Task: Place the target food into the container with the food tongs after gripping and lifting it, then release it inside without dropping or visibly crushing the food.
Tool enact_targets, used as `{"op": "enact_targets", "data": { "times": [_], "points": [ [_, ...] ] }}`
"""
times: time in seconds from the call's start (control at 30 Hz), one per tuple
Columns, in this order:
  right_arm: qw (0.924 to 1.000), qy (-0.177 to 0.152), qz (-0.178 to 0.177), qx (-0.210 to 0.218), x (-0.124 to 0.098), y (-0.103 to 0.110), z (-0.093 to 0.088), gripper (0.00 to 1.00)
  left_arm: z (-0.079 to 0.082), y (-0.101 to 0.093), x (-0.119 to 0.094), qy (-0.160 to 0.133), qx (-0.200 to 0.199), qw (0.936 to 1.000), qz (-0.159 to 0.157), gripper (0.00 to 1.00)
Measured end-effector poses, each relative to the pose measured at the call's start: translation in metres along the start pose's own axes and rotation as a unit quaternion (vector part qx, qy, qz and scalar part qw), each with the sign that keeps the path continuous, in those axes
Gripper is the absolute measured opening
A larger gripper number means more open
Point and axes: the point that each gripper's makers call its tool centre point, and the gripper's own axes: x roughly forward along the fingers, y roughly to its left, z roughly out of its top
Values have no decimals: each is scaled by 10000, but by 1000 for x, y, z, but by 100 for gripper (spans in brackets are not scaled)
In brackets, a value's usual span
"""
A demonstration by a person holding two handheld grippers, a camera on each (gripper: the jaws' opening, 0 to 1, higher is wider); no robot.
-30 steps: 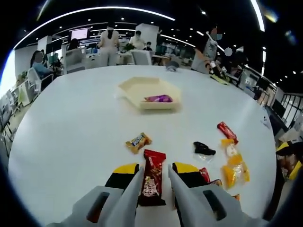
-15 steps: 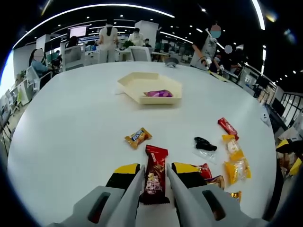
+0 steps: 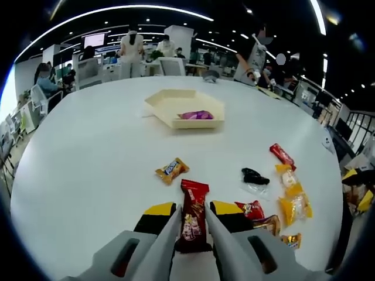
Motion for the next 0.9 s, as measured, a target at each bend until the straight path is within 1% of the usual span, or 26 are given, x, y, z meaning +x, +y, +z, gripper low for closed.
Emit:
{"op": "enact_targets", "data": {
  "times": [0.1, 0.2, 0.27, 0.4, 0.73, 0.9],
  "points": [
    [10000, -8, -25, 13, -1, -2, 0, 44, 0, -1, 1, 70, 140, 9999, 20, 21],
    [10000, -25, -37, 27, -2, -3, 0, 43, 0, 1, 2, 112, 105, 9999, 25, 21],
    [10000, -25, -45, 27, -3, -4, 0, 43, 0, 4, 2, 127, 116, 9998, 84, 21],
    [10000, -36, -60, 46, -4, -6, 0, 43, 9, 7, -3, -28, -80, 9999, 123, 21],
    [9999, -80, -22, 85, -4, -8, 1, 43, 32, 6, -12, -256, -59, 9995, 153, 21],
    [9999, -107, -4, 134, -4, -9, 0, 43, 33, 5, -13, -240, 7, 9996, 155, 21]
  ]
}}
